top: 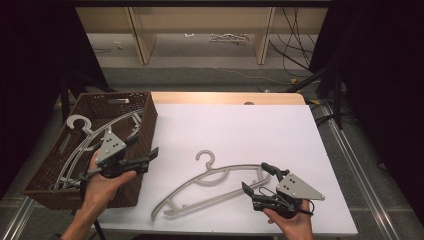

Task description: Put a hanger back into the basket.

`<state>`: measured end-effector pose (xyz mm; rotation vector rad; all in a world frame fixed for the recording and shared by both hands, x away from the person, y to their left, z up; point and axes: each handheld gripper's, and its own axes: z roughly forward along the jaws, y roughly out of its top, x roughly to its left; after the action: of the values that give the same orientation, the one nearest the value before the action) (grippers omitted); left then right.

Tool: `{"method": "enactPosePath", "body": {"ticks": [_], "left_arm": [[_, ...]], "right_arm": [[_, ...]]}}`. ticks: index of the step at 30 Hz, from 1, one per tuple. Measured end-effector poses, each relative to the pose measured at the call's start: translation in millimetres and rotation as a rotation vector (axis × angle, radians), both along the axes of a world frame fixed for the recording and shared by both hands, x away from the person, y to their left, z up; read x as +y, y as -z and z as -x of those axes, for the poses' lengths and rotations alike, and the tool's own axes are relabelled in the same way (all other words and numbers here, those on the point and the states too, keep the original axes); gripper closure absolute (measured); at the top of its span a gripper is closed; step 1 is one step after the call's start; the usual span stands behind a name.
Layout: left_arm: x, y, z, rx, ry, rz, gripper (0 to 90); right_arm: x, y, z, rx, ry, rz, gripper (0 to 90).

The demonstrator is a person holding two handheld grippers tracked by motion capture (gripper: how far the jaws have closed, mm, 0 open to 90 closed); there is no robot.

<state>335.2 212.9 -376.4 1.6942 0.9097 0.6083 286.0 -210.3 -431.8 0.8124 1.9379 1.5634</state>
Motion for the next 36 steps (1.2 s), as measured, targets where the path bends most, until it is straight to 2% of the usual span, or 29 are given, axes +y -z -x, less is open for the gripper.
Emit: {"method": "enactPosePath", "body": {"ticks": [1, 3, 5, 7, 8, 9, 11, 15, 16, 17, 18, 20, 24, 25, 26, 27, 30, 33, 36], "left_arm": [[-2.6, -0.3, 1.6, 0.005, 0.009, 0.012, 23.3], [-6.7, -1.0, 3.4, -0.014, 0.019, -0.02, 23.3], [-12.8, -1.0, 6.2, -0.012, 0.036, -0.028, 23.3], [-20.1, -1.6, 9.6, -0.012, 0.058, -0.029, 23.3], [-23.2, -1.9, 11.1, -0.014, 0.067, -0.026, 23.3], [-29.7, -2.2, 14.9, -0.004, 0.092, -0.007, 23.3], [-31.4, -2.6, 15.8, -0.009, 0.095, -0.014, 23.3], [-38.9, -1.4, 19.6, -0.005, 0.118, -0.018, 23.3], [-40.0, -0.8, 20.6, -0.001, 0.103, -0.027, 23.3], [-42.1, 0.1, 23.2, 0.022, 0.09, -0.016, 23.3], [-43.4, 0.6, 21.9, 0.01, 0.122, -0.022, 23.2], [-45.2, 1.5, 22.8, 0.028, 0.118, -0.024, 22.9], [-50.1, 6.3, 21.1, 0.041, 0.153, -0.043, 21.2], [-51.1, 8.2, 20.4, 0.048, 0.162, -0.052, 20.9], [-52.7, 10.1, 20.1, 0.055, 0.166, -0.045, 20.6], [-55.5, 15.3, 19.3, 0.069, 0.171, -0.068, 20.0], [-59.0, 19.1, 18.2, 0.088, 0.176, -0.073, 19.7], [-63.4, 23.4, 17.3, 0.087, 0.192, -0.104, 19.7], [-67.3, 27.6, 15.9, 0.103, 0.199, -0.12, 19.6]], "right_arm": [[-0.8, -0.2, 0.9, 0.01, 0.013, 0.007, 17.5], [-0.9, -0.3, 0.7, 0.007, 0.011, 0.008, 17.5], [-1.6, -1.0, 1.0, 0.012, 0.007, 0.016, 17.5], [-1.4, -1.0, 1.6, 0.021, 0.011, 0.014, 17.5], [-1.7, -1.0, 0.9, 0.01, 0.006, 0.017, 17.5], [-1.4, -0.6, 1.1, 0.008, 0.014, 0.005, 17.5], [-2.0, -0.5, 0.2, -0.002, 0.012, 0.007, 17.5], [-2.2, -0.9, 1.8, 0.02, 0.014, 0.003, 17.5], [-2.1, -0.8, 1.8, 0.019, 0.014, 0.001, 17.5], [-1.8, -0.7, 1.9, 0.017, 0.013, 0.001, 17.5], [-2.3, -1.0, 1.5, 0.011, 0.004, 0.009, 17.5], [-2.2, -0.9, 1.8, 0.008, 0.002, 0.009, 17.5], [-3.0, -1.2, 2.4, 0.02, 0.004, 0.011, 17.5], [-3.2, -1.2, 1.9, 0.009, 0.006, 0.012, 17.5], [-2.8, -1.2, 2.4, 0.016, 0.006, 0.008, 17.5], [-2.2, -0.8, 1.9, 0.001, 0.005, 0.003, 17.5], [-1.1, -0.4, 2.2, -0.013, 0.018, 0.0, 17.5], [-1.2, -0.7, 2.4, 0.004, 0.004, 0.01, 17.5], [-0.7, -0.4, 2.5, 0.01, 0.006, 0.012, 17.5]]}}
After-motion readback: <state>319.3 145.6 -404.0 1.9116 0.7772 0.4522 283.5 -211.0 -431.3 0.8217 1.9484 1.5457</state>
